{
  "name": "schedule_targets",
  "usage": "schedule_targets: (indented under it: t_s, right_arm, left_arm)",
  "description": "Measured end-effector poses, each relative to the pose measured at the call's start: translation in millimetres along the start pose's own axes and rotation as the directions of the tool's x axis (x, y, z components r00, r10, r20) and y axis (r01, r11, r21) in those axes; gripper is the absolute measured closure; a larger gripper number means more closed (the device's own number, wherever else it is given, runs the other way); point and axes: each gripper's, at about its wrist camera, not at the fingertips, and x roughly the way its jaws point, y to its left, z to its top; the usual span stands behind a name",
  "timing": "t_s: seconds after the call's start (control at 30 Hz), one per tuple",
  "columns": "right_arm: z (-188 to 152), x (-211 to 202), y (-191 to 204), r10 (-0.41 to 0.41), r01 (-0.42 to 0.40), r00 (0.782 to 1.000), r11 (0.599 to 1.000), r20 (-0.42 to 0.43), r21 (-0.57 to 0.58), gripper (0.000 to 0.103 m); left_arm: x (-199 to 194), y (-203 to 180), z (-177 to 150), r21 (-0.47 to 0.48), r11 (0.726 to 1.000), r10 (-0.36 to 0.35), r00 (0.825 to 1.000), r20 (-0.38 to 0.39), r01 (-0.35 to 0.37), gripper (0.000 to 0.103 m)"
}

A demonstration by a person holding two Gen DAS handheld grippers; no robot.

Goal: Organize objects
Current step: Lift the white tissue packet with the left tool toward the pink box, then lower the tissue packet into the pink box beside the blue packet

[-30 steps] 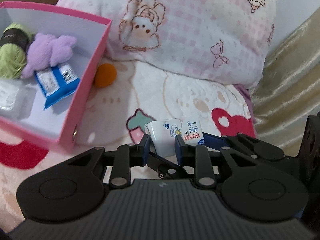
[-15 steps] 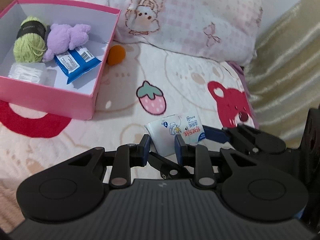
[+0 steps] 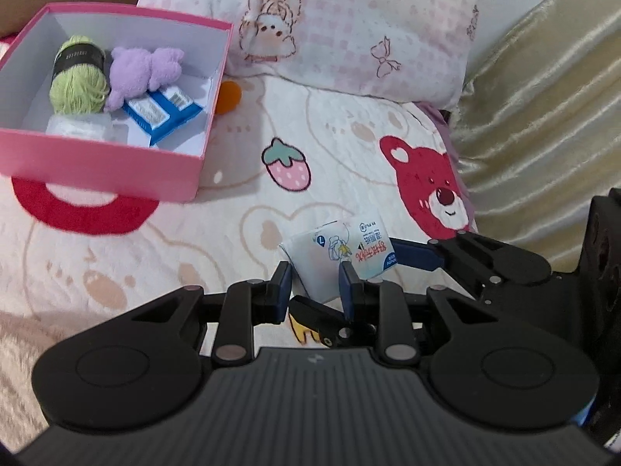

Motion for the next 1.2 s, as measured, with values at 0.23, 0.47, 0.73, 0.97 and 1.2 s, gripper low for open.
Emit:
schedule_targets:
  t_s: [0.23, 0.47, 0.73, 0.97, 1.2]
  right_arm:
    - [3.7, -17.2, 10.3, 0.014, -0.014, 0.999, 1.0, 0.037, -0.008, 0.018]
    - [14.9, -23.8, 18.8, 0.042, -0.041, 0.996, 0.999, 0.08, -0.023, 0.018]
    - [31.8, -32.5, 33.6, 0.068, -0.064, 0.992, 0.997, 0.109, -0.045, 0.018]
    - [44.1, -32.5, 44.3, 0.116, -0.112, 0.982, 0.993, 0.15, -0.036, 0.017]
    - [58.1, -23.2, 56.9, 0.141, -0.134, 0.977, 0.99, 0.161, -0.054, 0.019]
  left_arm:
    - [-25.1, -8.3, -2.7, 0.041, 0.999, 0.013, 0.999, 0.04, -0.015, 0.079]
    - [-41.5, -6.1, 4.1, 0.047, 0.998, 0.036, 0.996, 0.078, -0.039, 0.078]
    - [-65.8, 2.9, 12.7, 0.043, 0.998, 0.042, 0.991, 0.126, -0.048, 0.077]
    - [-78.2, 20.0, 22.4, 0.017, 0.997, 0.07, 0.984, 0.163, -0.074, 0.077]
    - [-85.2, 39.5, 30.9, -0.011, 0.996, 0.093, 0.98, 0.178, -0.093, 0.076]
